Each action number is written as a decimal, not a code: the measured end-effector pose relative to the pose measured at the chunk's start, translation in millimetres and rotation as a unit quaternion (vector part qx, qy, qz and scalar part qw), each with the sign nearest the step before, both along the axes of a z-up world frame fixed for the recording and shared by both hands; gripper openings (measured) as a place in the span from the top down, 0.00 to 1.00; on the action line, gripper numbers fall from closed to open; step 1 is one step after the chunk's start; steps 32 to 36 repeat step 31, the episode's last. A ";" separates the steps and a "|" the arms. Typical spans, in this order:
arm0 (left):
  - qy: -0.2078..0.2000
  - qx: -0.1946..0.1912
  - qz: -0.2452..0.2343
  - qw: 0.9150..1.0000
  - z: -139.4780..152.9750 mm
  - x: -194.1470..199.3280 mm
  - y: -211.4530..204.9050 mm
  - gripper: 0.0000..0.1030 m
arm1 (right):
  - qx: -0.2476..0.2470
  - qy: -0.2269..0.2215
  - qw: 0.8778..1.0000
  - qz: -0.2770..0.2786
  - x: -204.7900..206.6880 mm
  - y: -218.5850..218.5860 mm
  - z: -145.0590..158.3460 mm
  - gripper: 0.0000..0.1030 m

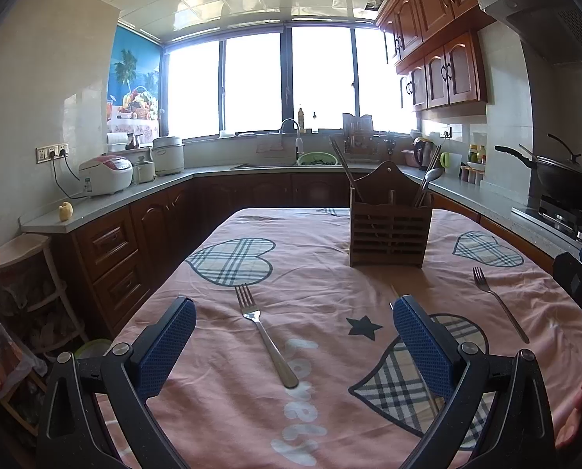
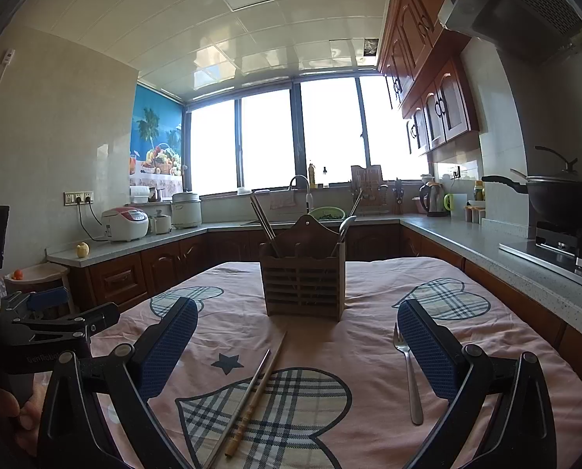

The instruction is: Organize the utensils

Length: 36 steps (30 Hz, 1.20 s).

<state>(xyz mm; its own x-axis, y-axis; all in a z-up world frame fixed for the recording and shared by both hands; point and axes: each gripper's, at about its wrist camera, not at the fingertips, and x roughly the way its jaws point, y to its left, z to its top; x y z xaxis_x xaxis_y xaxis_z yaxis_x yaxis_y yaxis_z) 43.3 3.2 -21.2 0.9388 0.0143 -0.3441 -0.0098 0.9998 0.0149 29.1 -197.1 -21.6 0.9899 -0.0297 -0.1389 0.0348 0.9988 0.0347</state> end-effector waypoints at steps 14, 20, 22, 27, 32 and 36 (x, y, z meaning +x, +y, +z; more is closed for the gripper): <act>0.007 -0.002 -0.007 1.000 3.1 5.7 -7.6 0.01 | 0.005 0.004 1.000 -0.001 2.8 -2.4 1.2 0.00; 0.009 -0.004 -0.013 1.000 6.4 11.0 -11.9 0.01 | 0.007 0.007 1.000 -0.005 7.7 -6.7 3.8 0.00; 0.010 -0.005 -0.013 1.000 7.1 12.5 -13.3 0.01 | 0.009 0.009 1.000 -0.006 9.5 -7.8 4.0 0.00; 0.010 -0.007 -0.017 1.000 9.1 14.2 -17.3 0.01 | 0.016 0.018 1.000 -0.010 15.1 -12.7 4.4 0.00; 0.008 -0.009 -0.020 1.000 11.5 14.8 -18.8 0.01 | 0.018 0.022 1.000 -0.011 18.1 -13.9 4.4 0.00; 0.008 -0.009 -0.020 1.000 11.5 14.8 -18.8 0.01 | 0.018 0.022 1.000 -0.011 18.1 -13.9 4.4 0.00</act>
